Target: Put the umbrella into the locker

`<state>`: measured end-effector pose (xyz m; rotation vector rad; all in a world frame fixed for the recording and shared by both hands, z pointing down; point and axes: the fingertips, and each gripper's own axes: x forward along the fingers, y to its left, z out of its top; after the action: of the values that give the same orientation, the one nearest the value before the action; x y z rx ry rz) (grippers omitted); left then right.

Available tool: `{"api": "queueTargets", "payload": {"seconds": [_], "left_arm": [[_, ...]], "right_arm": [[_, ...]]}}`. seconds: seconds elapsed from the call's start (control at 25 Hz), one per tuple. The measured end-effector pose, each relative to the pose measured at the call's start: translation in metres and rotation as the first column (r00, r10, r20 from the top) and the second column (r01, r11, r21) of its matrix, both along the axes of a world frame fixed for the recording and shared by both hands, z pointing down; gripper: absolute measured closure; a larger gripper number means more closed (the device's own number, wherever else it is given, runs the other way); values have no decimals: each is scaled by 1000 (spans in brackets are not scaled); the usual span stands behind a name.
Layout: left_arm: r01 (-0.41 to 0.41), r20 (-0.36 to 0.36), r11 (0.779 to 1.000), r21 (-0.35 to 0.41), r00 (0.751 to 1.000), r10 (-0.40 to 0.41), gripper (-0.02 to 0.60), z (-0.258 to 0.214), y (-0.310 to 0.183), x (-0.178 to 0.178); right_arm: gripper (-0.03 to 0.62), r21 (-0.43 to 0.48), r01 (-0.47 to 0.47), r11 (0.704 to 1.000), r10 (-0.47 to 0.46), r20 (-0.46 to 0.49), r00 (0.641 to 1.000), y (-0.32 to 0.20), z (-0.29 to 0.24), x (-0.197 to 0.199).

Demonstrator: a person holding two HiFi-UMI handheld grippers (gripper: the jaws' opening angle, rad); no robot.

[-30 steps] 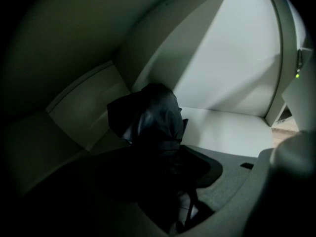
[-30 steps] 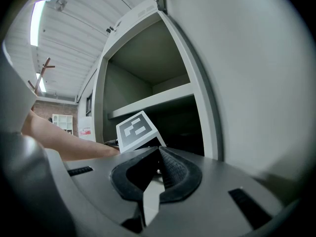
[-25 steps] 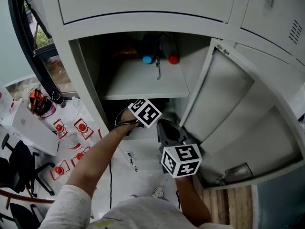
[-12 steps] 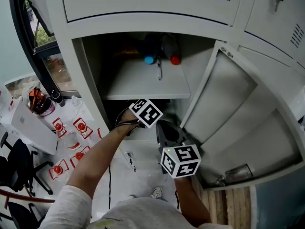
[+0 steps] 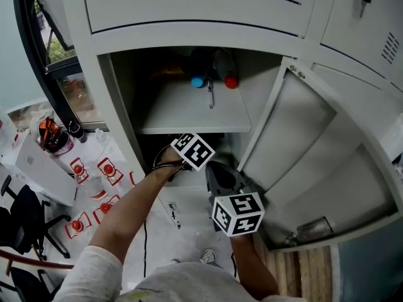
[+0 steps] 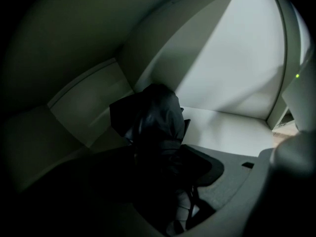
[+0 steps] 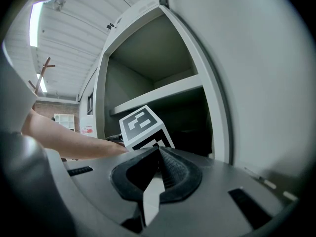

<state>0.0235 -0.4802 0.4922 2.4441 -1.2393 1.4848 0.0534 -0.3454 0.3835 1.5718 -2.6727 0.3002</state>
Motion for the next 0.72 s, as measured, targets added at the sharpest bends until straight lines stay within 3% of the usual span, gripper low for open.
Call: {"api": "queueTargets", "payload": {"seconds": [0.2,0.32,0.52,0.72], "left_arm": [[7,-5,1000,15,1000,-7,288,-3,-3,0],[40,1,999,-17,999,-39,273,1,-1,-7],[-15,-12,994,111,1000,17,265,-15,-8,6],[-18,-26,994,111,999,20,265,-17,-3,6]], "right_arm": [[591,4,-1,1000,1,0,1000,2,-2,1],[591,8,3,1000,-3,-3,1000,5,-3,0],[591,20,5,1000,-4,-7,1000,10,-8,1],[591,29,0,1000,0,-2,1000,12,-12,4]]}}
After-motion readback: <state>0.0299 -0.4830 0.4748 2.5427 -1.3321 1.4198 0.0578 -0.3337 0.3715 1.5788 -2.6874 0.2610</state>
